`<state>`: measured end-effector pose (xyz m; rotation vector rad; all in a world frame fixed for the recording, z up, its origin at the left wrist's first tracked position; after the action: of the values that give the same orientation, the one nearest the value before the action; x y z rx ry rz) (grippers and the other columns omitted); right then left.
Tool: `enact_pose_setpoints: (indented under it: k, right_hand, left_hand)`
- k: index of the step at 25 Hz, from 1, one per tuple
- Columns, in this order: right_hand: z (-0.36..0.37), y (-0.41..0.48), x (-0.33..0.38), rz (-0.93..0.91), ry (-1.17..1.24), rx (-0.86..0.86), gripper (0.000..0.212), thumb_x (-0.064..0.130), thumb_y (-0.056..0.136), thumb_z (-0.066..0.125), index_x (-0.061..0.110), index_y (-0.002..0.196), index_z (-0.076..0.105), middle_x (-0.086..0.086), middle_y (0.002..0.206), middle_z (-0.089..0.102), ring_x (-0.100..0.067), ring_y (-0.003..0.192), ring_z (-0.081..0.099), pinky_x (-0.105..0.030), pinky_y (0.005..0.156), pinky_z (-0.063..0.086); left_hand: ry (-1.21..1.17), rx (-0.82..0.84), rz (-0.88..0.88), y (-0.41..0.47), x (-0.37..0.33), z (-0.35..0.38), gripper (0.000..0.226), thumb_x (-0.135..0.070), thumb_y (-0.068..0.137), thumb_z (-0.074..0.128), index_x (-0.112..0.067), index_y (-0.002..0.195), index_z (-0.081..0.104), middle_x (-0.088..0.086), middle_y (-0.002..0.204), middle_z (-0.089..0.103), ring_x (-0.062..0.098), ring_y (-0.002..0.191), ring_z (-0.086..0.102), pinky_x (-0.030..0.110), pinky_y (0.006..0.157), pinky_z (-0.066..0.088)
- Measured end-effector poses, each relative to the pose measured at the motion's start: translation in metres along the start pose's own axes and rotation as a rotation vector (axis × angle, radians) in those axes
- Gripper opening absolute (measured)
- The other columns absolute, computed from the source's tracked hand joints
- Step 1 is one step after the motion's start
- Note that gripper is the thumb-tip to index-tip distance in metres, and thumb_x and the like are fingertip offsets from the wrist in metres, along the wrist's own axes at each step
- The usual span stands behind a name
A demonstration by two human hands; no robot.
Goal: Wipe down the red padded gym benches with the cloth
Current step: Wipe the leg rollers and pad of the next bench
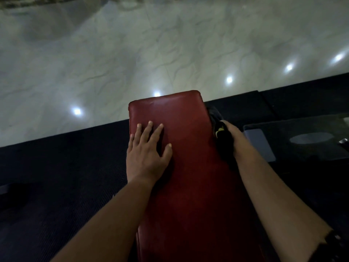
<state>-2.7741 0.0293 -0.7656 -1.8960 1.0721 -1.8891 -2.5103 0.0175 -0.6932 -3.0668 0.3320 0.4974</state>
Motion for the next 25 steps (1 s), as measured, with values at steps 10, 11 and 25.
enact_pose_setpoints:
  k: [10,11,25]
  right_hand:
    - [-0.01,-0.034,-0.035,0.022,0.234,-0.037,0.018,0.017,0.102,0.042,0.013,0.09,0.054,-0.008,0.084,0.051,-0.018,0.079,0.05,-0.032,0.08,0.04]
    - [-0.014,-0.036,-0.031,-0.045,0.14,-0.057,0.015,0.015,0.101,0.043,0.013,0.093,0.056,-0.008,0.086,0.052,-0.018,0.08,0.052,-0.032,0.078,0.041]
    - [-0.034,-0.113,-0.075,-0.191,0.031,0.015,0.032,0.018,0.085,0.058,0.011,0.117,0.054,-0.006,0.119,0.051,-0.02,0.105,0.053,-0.026,0.083,0.044]
  left_hand:
    - [0.0,0.002,0.011,0.0,0.0,0.003,0.079,-0.069,0.081,0.014,-0.038,0.154,0.023,-0.005,0.164,0.014,0.016,0.152,-0.002,0.037,0.123,-0.001]
    - [0.007,0.011,0.016,0.0,0.0,0.004,0.077,-0.069,0.084,0.016,-0.038,0.154,0.022,-0.005,0.164,0.013,0.017,0.152,-0.002,0.038,0.123,-0.001]
    - [-0.179,0.069,0.377,-0.044,-0.102,-0.013,0.07,-0.063,0.088,0.023,-0.037,0.153,0.023,-0.013,0.162,0.011,0.006,0.149,0.0,0.039,0.118,-0.017]
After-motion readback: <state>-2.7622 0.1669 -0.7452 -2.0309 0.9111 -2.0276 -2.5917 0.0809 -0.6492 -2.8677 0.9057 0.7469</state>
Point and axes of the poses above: each hand's wrist, its own y-axis towards the middle knuckle, its own z-axis out of the palm, x = y × z, the point moved 10 cm from there along y, towards the middle knuckle
